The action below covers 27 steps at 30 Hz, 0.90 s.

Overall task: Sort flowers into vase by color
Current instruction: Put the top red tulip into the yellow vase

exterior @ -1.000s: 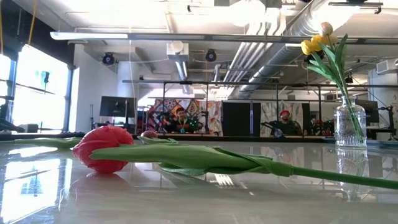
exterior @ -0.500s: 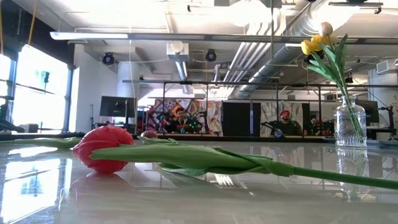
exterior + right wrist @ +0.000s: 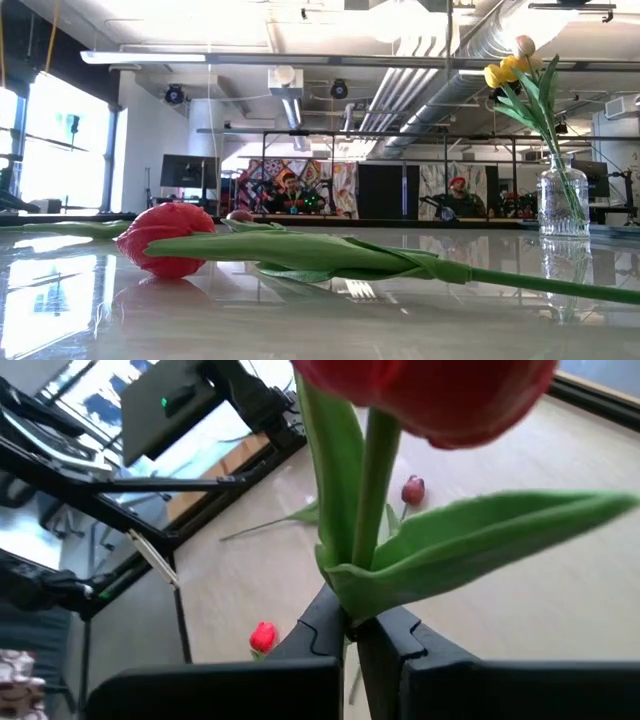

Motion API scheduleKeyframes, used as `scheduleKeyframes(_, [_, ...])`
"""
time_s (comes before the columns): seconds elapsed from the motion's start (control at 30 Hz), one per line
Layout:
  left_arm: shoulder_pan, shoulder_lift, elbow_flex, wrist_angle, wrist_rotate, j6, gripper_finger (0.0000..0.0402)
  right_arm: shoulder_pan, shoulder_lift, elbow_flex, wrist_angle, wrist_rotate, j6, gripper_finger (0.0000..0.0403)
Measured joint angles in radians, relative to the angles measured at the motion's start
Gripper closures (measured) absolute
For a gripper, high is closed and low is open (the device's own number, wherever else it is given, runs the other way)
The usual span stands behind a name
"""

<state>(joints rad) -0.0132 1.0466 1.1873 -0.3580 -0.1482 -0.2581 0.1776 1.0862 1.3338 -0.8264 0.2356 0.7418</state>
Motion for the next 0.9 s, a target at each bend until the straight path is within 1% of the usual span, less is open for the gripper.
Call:
scheduleKeyframes(0.1, [0.0, 0.004, 0.0, 0.004, 0.0, 0.0, 0.0165, 0.006, -0.026, 0.0, 0.01, 0.0, 0.01, 0.0403])
scheduleKeyframes(0.23, [0.0, 0.011, 0.0, 0.003, 0.0, 0.0, 0.0165, 0.046, -0.073, 0.0, 0.013, 0.0, -0.006, 0.0403])
scheduleKeyframes(0.4, [0.0, 0.018, 0.0, 0.004, 0.0, -0.001, 0.0165, 0.101, -0.146, 0.0, -0.024, 0.0, -0.008, 0.0403])
scheduleKeyframes(0.5, [0.0, 0.021, 0.0, 0.003, 0.0, -0.001, 0.0165, 0.13, -0.187, 0.0, -0.066, 0.0, -0.008, 0.0403])
scheduleKeyframes(0.63, [0.0, 0.02, 0.0, 0.004, 0.0, -0.001, 0.0165, 0.14, -0.218, 0.001, -0.151, 0.0, 0.007, 0.0403])
scheduleKeyframes(0.9, [0.0, 0.02, 0.0, 0.004, 0.0, -0.001, 0.0165, 0.14, -0.212, 0.001, -0.368, 0.007, -0.016, 0.0403])
